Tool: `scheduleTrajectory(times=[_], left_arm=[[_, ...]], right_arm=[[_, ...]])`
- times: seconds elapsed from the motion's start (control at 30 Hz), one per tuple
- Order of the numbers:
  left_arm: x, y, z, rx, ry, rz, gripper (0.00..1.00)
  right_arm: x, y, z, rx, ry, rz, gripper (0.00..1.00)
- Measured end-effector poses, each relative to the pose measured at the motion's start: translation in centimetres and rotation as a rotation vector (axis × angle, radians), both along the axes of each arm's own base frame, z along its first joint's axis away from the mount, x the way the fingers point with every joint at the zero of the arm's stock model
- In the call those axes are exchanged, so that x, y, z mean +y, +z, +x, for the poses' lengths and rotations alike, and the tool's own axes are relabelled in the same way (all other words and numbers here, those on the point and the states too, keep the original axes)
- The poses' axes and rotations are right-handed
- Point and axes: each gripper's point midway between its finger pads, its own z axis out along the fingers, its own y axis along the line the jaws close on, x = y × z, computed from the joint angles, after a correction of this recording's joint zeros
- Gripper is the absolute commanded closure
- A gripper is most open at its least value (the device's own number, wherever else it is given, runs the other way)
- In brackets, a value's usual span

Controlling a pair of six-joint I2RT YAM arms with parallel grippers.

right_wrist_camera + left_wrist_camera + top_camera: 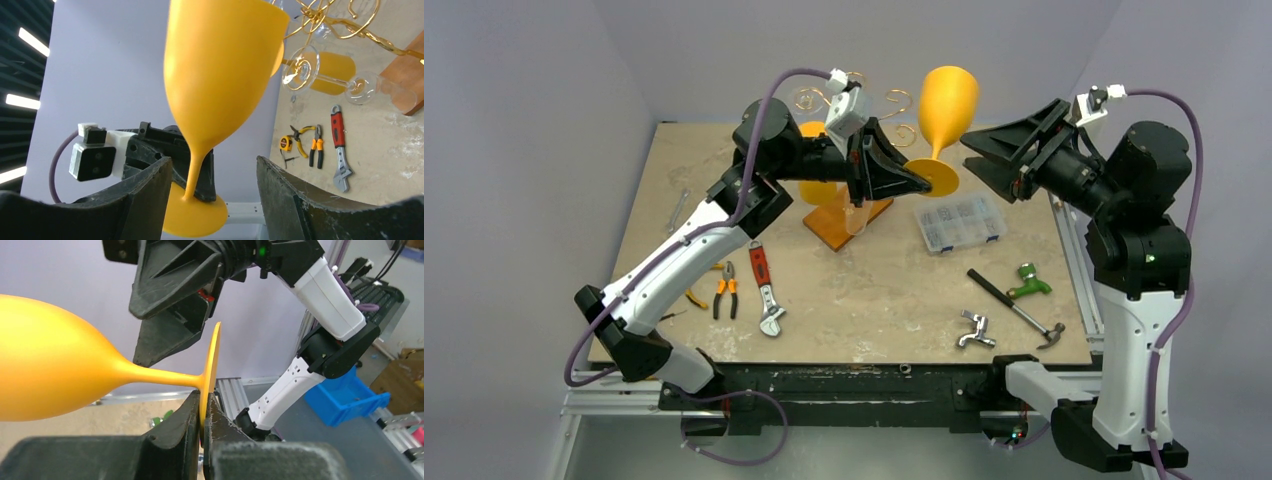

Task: Take the wine glass off the wine glass rack
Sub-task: Place the wine glass at the center of the board.

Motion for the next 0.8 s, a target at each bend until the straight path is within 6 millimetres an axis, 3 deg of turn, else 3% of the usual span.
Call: scheduleTrajectory(times=[0.33, 0.8], left_arm=[[-0.3, 0.7, -2.0, -0.309, -0.047, -0.064, 1.0], [-1.8, 0.1, -1.7, -0.39, -0.08, -0.038, 1.0]], right_arm=[[0.3, 0.7, -0.4, -0.042, 0.026, 0.012, 0.39], [0.5, 1.7, -1.2, -0.139, 0.056, -0.019, 0.46]])
